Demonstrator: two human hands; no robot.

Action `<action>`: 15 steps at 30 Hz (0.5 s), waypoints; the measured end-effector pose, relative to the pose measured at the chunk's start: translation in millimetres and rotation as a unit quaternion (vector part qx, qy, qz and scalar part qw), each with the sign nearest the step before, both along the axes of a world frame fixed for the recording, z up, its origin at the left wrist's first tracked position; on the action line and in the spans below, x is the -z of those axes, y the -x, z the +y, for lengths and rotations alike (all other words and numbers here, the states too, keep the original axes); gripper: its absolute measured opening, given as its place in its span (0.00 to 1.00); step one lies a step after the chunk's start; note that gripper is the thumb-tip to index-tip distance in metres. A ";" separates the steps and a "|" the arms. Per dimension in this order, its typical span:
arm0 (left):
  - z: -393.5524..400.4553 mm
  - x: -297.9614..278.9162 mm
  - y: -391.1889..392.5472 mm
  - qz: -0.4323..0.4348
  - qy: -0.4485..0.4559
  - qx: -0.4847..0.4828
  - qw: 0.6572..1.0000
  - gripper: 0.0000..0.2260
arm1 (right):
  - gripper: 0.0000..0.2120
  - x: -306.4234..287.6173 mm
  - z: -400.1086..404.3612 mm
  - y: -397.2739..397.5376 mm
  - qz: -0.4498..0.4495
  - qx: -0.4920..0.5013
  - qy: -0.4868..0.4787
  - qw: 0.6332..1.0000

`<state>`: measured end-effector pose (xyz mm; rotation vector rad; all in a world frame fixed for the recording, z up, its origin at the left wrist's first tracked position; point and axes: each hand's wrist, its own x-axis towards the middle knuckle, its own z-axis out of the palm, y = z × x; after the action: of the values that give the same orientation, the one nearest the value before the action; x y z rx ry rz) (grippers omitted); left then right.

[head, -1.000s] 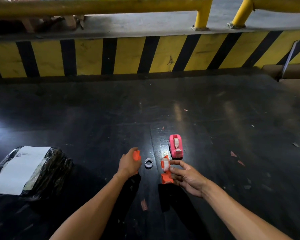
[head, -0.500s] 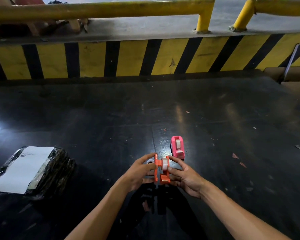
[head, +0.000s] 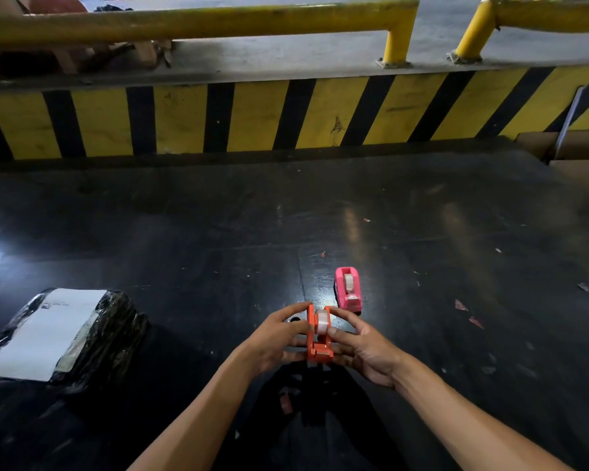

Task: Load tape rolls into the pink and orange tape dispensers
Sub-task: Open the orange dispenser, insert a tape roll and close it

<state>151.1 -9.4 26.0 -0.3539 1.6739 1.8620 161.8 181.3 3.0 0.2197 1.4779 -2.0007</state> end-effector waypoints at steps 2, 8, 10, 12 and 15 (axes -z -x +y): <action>-0.7 0.6 0.3 -0.006 -0.007 -0.001 1.000 0.22 | 0.23 0.2 0.0 1.0 -0.002 0.000 -0.002 1.000; -2.3 3.8 2.5 -0.017 -0.012 0.004 1.000 0.23 | 0.24 3.3 2.1 3.0 0.008 -0.005 -0.006 1.000; -2.2 5.3 2.7 -0.018 -0.018 0.001 1.000 0.24 | 0.24 5.6 2.7 3.5 0.010 -0.008 -0.012 1.000; -3.5 8.0 2.3 -0.013 -0.016 0.007 1.000 0.24 | 0.25 10.0 3.5 4.3 0.011 -0.012 -0.015 1.000; -5.1 12.0 1.7 -0.010 -0.011 0.013 1.000 0.24 | 0.25 14.7 4.2 4.6 0.015 -0.012 -0.027 0.999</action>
<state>149.4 -14.6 14.0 -0.3384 1.6357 1.8506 157.2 185.5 -11.7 0.1949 1.5474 -1.9551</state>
